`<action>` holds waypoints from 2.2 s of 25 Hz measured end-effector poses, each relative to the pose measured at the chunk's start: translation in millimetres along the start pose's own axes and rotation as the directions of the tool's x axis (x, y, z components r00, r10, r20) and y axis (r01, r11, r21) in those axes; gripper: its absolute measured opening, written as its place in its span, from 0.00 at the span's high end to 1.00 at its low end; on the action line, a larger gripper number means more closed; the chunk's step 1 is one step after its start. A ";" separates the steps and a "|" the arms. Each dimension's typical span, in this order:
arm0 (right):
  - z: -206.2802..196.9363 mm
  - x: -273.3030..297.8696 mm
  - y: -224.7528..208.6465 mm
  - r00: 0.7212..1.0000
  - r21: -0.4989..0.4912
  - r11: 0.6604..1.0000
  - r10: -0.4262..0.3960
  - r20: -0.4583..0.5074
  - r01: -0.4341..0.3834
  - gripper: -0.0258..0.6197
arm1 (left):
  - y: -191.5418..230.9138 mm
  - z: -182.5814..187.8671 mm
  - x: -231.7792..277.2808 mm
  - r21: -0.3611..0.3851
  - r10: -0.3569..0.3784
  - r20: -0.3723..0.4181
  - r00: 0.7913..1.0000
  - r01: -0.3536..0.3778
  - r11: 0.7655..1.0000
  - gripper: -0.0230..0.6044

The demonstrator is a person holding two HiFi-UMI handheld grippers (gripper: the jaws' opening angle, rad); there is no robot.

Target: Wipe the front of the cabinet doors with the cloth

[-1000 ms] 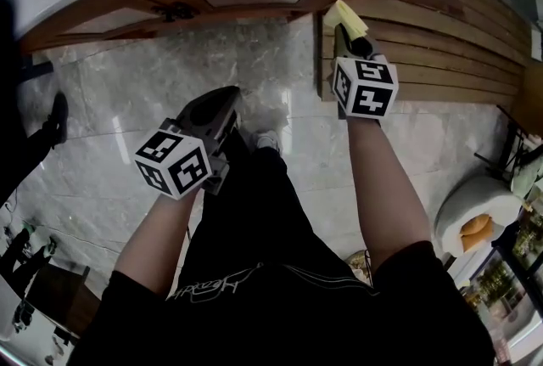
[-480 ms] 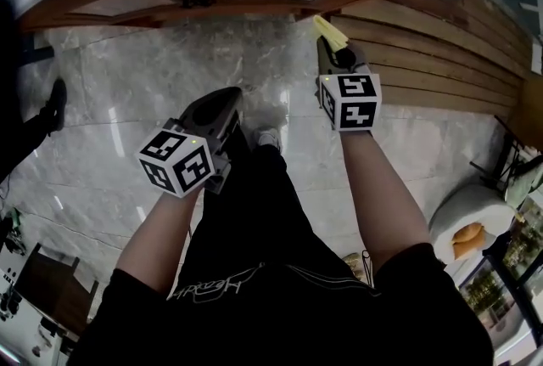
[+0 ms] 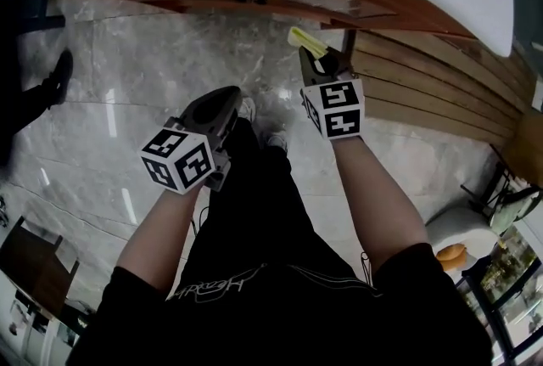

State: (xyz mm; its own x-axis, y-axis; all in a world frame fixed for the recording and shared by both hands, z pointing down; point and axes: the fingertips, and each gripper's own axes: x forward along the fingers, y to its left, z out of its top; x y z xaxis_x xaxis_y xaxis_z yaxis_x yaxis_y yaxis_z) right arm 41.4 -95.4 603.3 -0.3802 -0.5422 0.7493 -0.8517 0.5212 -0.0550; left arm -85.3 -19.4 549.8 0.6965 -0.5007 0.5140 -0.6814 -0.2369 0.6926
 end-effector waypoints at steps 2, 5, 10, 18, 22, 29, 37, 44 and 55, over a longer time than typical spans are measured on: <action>6.4 11.1 11.7 1.000 -0.019 1.000 0.024 -0.001 -0.024 0.90 | 11.5 4.3 -5.1 -0.013 0.013 0.011 1.000 -0.013 1.000 0.95; 15.9 25.2 23.1 0.999 -0.023 0.999 0.043 0.003 -0.043 0.90 | 27.4 8.9 -12.0 -0.032 0.033 0.021 0.999 -0.032 0.999 0.95; 26.5 45.7 35.2 0.998 -0.047 0.997 0.060 -0.004 -0.061 0.90 | 45.8 10.4 -21.4 -0.064 0.061 0.023 0.998 -0.060 0.996 0.95; 35.7 74.2 48.4 0.997 -0.059 0.995 0.075 -0.008 -0.076 0.90 | 63.9 8.0 -23.6 -0.077 0.069 0.000 0.998 -0.068 0.995 0.95; 36.4 81.5 45.2 0.998 -0.045 0.997 0.059 -0.007 -0.059 0.90 | 66.4 7.3 -22.6 -0.082 0.069 -0.010 0.998 -0.069 0.994 0.95; 34.6 87.4 31.0 1.000 -0.032 0.999 0.023 -0.007 -0.023 0.90 | 65.2 6.3 -21.6 -0.089 0.071 -0.013 0.997 -0.072 0.993 0.95; 39.0 85.5 20.9 1.000 -0.061 0.998 0.011 0.015 -0.011 0.90 | 58.3 -4.7 -16.7 -0.084 0.069 -0.038 0.997 -0.072 0.994 0.95; 31.7 81.9 6.8 1.000 -0.037 0.999 -0.016 0.012 0.016 0.90 | 45.7 -11.7 -8.6 -0.071 0.055 -0.061 0.997 -0.059 0.996 0.95; 16.6 65.5 -31.3 0.995 0.080 0.993 -0.095 0.029 0.092 0.90 | 29.5 -27.2 5.7 -0.049 0.030 -0.101 0.994 -0.035 0.998 0.95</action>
State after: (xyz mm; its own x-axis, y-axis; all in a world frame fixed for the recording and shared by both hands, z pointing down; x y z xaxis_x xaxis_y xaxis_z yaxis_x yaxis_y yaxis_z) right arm 37.1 -158.2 643.1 -0.3079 -0.6077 0.7321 -0.9092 0.4146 -0.0382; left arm -95.4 -6.6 587.0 0.6952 -0.4210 0.5826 -0.6932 -0.1782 0.6984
